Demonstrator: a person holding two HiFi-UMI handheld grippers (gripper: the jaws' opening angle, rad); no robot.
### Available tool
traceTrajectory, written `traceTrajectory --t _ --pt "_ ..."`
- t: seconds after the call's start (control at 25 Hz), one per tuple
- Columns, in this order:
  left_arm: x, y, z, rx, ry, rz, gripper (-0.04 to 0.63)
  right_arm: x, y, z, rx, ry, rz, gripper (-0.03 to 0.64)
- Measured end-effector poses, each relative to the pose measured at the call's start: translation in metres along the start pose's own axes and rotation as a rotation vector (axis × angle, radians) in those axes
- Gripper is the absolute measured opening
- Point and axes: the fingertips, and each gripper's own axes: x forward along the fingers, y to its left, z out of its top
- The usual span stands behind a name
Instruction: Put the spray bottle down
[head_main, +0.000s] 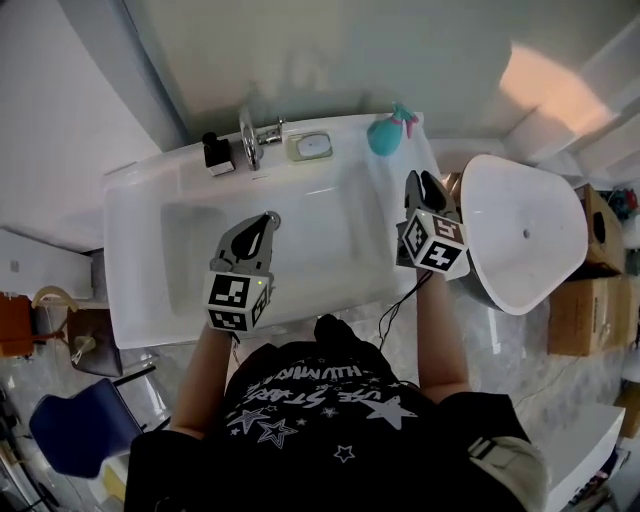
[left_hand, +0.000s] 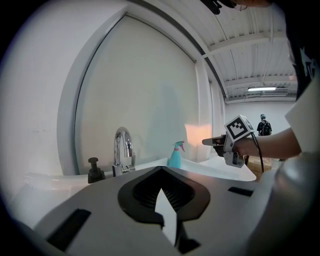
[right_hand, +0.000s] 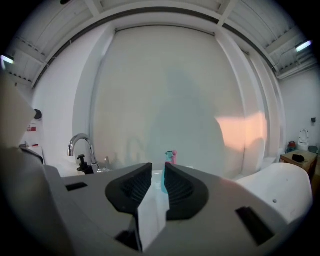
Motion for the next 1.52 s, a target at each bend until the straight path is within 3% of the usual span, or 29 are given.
traceTrajectory --t 0.2,0.52,0.84,1.12,1.52 --pt "-0.04 0.004 -0.011 0.014 -0.012 -0.042 0.015 -0.048 0.027 -0.006 0.0 -0.026 -0.047 0.014" --pt "-0.114 0.0 -0.033 0.023 -0.029 -0.114 0.015 -0.139 0.069 -0.036 0.014 -0.013 -0.107 0.012" --pt "-0.175 0.005 -0.071 0.027 0.011 -0.177 0.015 -0.212 0.132 -0.084 0.002 0.039 -0.106 0.012" --pt "-0.191 0.008 -0.085 0.012 0.025 -0.188 0.015 -0.247 0.157 -0.101 -0.012 0.063 -0.091 0.011" --pt "-0.184 -0.027 -0.079 0.004 0.031 -0.148 0.015 -0.288 0.135 -0.099 0.005 0.051 -0.052 0.011"
